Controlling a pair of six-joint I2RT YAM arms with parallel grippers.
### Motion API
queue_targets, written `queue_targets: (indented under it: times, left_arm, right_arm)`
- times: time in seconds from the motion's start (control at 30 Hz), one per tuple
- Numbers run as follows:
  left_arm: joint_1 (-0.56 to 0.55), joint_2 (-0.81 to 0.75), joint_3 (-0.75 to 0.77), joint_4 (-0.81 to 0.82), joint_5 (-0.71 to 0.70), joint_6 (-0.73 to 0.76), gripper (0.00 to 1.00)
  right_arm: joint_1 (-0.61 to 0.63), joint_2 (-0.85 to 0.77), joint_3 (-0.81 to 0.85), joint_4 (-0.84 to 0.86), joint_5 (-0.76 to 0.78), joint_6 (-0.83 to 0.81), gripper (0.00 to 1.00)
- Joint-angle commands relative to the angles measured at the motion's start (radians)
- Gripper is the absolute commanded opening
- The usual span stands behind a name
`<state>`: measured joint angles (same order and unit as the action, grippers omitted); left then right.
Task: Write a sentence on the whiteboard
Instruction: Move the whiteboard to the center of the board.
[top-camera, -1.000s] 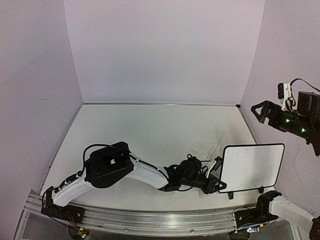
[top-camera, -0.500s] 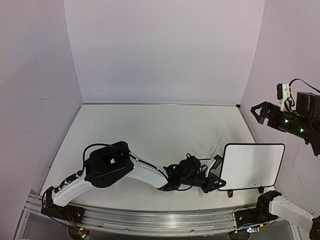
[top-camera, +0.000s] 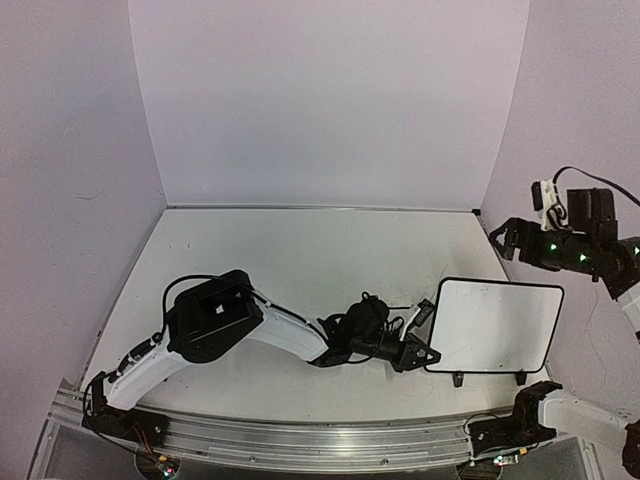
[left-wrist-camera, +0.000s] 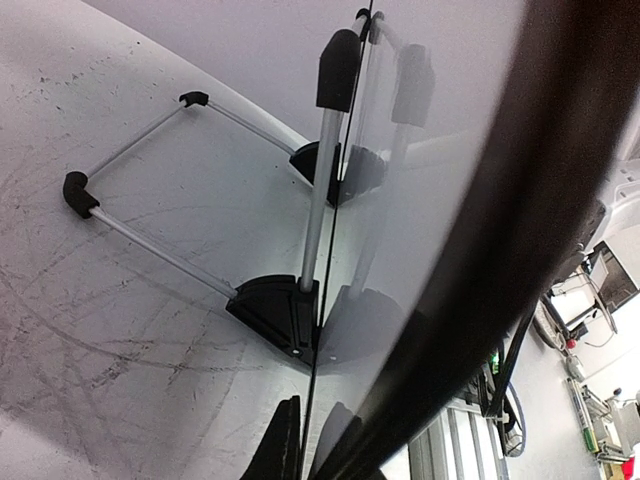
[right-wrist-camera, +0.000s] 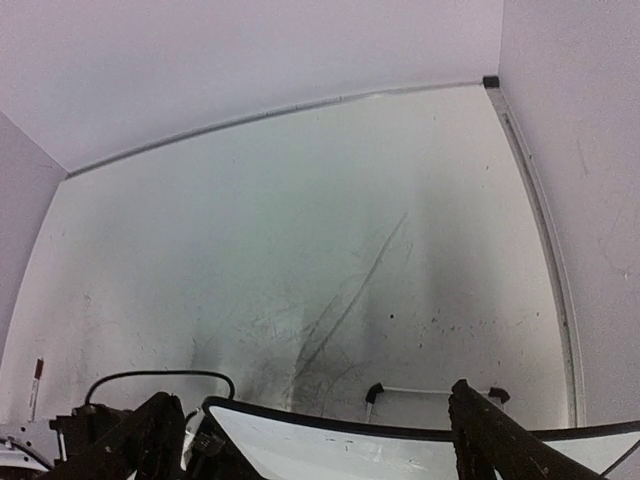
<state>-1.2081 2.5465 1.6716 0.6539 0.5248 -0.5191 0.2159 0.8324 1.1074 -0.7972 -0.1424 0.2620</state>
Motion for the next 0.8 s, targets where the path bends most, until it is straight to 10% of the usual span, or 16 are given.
queue_targets:
  times: [0.0, 0.3, 0.63, 0.77]
  left_arm:
    - [0.066, -0.007, 0.022, -0.159, -0.116, 0.015, 0.0]
    - [0.059, 0.019, 0.059, -0.159, -0.132, -0.051, 0.0]
    - [0.06, 0.003, 0.034, -0.158, -0.144, -0.041, 0.0]
    - [0.061, -0.006, 0.029, -0.158, -0.141, -0.035, 0.0]
  right_arm:
    - [0.061, 0.027, -0.056, -0.086, -0.034, 0.037, 0.91]
    - [0.409, 0.005, -0.2, -0.225, 0.043, 0.342, 0.84]
    - [0.502, 0.026, -0.369, -0.172, 0.1, 0.529, 0.52]
    - [0.531, 0.096, -0.449, -0.103, 0.084, 0.589, 0.54]
